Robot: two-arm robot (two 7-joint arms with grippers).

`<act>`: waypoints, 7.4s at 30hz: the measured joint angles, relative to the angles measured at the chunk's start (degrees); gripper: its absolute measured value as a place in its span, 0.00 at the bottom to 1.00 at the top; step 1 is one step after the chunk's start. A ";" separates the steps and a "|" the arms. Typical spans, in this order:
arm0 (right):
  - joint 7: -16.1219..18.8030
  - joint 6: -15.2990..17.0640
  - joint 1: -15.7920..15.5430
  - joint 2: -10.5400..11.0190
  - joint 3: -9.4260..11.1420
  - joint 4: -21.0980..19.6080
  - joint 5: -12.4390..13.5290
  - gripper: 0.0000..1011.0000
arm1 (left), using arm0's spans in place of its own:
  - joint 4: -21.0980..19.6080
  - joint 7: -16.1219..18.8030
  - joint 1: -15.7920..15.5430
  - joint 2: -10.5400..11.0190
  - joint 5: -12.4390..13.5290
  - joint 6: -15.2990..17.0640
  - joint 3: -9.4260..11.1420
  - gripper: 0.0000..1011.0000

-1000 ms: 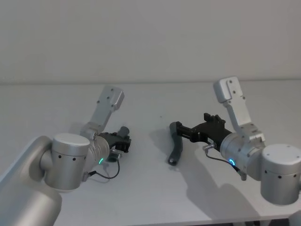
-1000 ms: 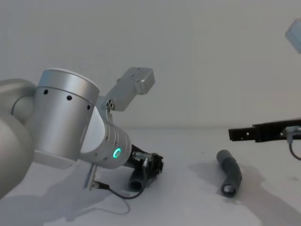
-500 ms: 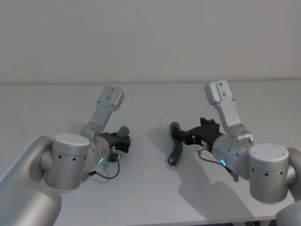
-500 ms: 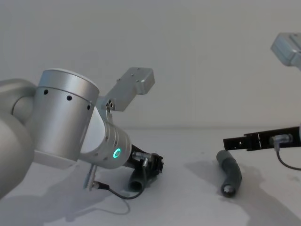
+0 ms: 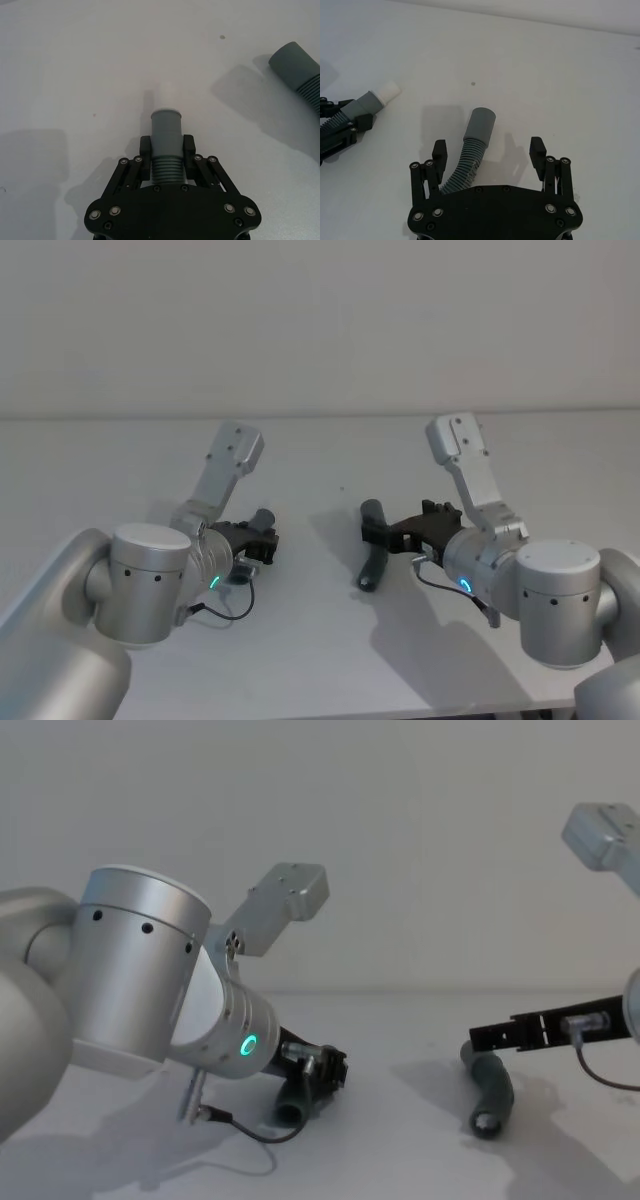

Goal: Use both hands to pick up one end of the pipe from the table, align the ends, and insert them.

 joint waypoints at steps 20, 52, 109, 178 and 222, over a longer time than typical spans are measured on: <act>0.41 1.39 0.71 -1.49 -1.05 2.02 -1.01 0.99 | 0.00 0.00 0.00 0.00 0.00 0.00 0.00 0.33; -2.02 2.40 0.71 -4.94 0.54 4.78 -2.37 0.99 | -0.01 0.00 0.00 0.00 0.00 0.00 0.00 0.33; -0.29 0.54 -0.46 -4.04 0.77 3.52 -2.83 0.17 | 0.45 -2.68 -1.73 0.60 1.29 -1.66 2.30 0.33; 36.53 -44.22 -11.40 26.57 3.99 -3.93 0.77 0.16 | 2.48 -48.58 -14.82 16.70 -0.82 -26.85 12.74 0.33; 48.61 -51.18 -5.79 31.51 -1.00 1.36 2.74 0.16 | 9.25 -67.08 -21.41 19.74 -5.98 -32.40 17.41 0.33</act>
